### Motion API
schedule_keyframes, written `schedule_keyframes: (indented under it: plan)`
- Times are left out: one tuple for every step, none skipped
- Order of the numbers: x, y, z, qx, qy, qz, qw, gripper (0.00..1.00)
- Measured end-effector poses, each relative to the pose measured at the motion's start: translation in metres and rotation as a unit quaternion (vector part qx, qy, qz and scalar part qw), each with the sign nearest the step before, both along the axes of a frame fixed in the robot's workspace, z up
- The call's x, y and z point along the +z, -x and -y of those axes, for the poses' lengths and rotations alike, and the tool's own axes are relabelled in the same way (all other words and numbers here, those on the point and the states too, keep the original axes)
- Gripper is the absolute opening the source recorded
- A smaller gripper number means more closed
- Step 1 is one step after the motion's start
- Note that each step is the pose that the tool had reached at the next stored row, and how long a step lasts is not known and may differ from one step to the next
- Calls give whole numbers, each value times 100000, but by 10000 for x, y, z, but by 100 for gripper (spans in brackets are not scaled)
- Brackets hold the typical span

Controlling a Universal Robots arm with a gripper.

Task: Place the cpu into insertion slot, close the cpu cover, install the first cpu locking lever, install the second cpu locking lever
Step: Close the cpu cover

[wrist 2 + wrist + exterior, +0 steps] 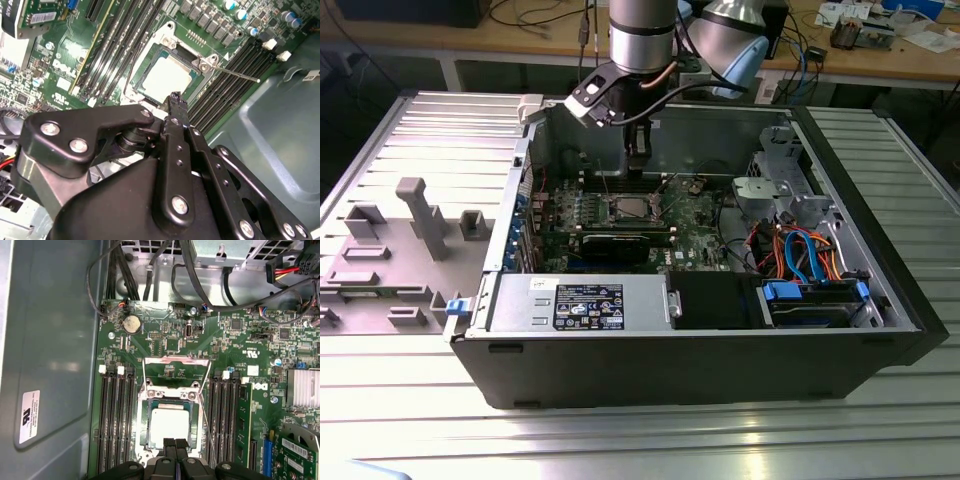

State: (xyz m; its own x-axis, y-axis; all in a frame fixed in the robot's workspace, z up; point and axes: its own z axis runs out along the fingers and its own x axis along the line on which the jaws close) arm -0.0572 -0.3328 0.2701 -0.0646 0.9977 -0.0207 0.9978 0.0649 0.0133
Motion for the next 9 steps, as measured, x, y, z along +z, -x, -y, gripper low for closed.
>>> schedule_keyframes:
  plan:
    - [0, 0, 0, -11, 9, -17, 100000, 11]
    - [1, -1, 0, -13, 14, -27, 100000, 11]
    - [0, -1, 0, -11, 11, -27, 100000, 11]
    - [0, -1, 0, -6, 7, -26, 100000, 11]
    - [0, -1, 0, -7, 11, -26, 100000, 11]
    - [0, -2, 0, -7, 12, -28, 100000, 11]
    - [0, -5, 0, -76, 14, -25, 100000, 11]
    - [0, -7, 0, -274, 10, -23, 100000, 11]
    - [0, -7, 0, -628, 13, -21, 99998, 11]
